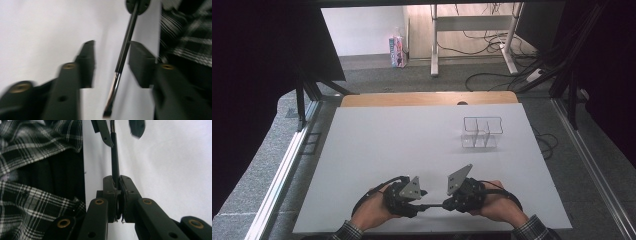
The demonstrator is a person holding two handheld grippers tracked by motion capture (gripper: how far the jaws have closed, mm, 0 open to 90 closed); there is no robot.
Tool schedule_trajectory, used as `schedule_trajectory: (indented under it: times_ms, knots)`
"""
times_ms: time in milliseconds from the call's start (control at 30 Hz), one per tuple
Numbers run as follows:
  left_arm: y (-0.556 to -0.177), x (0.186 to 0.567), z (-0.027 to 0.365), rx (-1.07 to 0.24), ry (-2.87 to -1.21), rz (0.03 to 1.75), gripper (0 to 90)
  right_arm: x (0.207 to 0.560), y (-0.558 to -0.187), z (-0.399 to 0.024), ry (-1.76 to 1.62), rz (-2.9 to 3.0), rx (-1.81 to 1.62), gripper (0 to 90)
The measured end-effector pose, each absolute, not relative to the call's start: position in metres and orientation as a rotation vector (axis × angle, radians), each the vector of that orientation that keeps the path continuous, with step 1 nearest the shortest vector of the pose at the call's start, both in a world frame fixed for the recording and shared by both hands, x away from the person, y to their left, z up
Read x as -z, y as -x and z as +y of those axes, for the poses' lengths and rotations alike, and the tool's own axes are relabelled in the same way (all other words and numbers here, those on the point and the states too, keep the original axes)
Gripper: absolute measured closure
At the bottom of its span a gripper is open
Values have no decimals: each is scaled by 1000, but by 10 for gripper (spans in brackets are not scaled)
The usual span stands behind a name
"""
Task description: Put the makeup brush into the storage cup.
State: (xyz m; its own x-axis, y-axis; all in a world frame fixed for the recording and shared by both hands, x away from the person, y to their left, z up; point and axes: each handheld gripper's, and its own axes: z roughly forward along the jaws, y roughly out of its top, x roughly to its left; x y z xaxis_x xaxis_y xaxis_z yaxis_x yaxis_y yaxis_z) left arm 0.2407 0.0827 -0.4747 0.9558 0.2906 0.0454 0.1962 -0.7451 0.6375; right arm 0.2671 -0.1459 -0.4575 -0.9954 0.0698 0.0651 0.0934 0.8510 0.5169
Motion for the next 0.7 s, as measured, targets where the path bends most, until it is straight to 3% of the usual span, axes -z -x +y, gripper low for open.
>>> schedule_trajectory:
  times_ms: [33,67,100,400,500,700]
  knots:
    - [-242,474,85,-195,-2412,368,485,457,-267,-146,131,-2980,836,834]
    - [-243,472,90,-226,-2382,417,385,457,-269,-148,173,-2983,848,833]
    - [-243,472,90,-226,-2382,417,341,456,-270,-149,204,-2987,858,833]
    - [-252,474,107,-248,-2313,670,49,453,-275,-159,384,-3006,953,832]
    - [-255,475,113,-223,-2273,756,6,452,-276,-162,441,-3023,986,832]
    - [-258,478,120,-224,-2223,837,17,450,-276,-168,517,-3039,1050,832]
